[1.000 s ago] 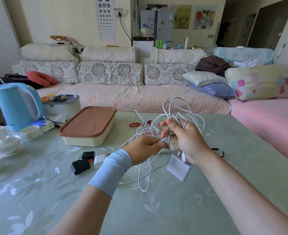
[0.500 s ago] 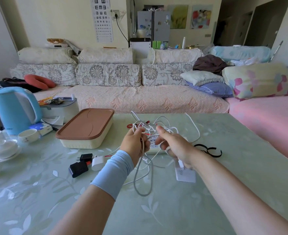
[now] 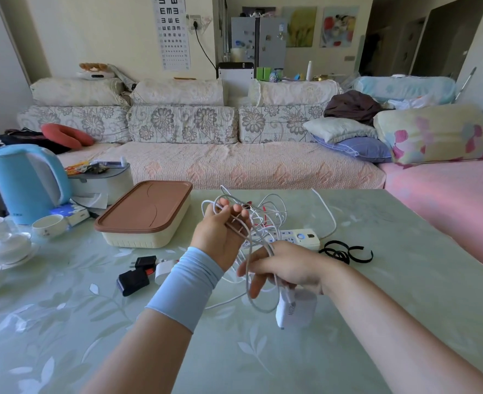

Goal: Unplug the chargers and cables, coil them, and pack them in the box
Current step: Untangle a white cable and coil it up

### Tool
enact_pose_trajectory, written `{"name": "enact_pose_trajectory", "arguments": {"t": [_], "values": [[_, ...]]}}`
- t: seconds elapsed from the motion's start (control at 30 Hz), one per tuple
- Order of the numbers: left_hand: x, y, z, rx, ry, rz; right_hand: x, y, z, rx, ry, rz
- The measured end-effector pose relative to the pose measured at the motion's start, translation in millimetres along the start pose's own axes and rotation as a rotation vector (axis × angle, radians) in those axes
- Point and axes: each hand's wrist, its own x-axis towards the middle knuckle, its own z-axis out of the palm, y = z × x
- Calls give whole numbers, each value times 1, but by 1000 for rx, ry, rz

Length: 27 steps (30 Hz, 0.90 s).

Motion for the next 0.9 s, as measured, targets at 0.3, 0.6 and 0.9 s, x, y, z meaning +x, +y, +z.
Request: {"name": "enact_pose_trajectory", "arguments": {"t": [0.3,0.6,0.9], "values": [[-5,9,-2,231,-29,173,11,8,-8,648,-175,21],[-8,26,-11,550,-56,157,5,12,-20,684,-133,29],[-44,68,1,1682,132,-310,-6,20,-33,277,-48,-3]]}}
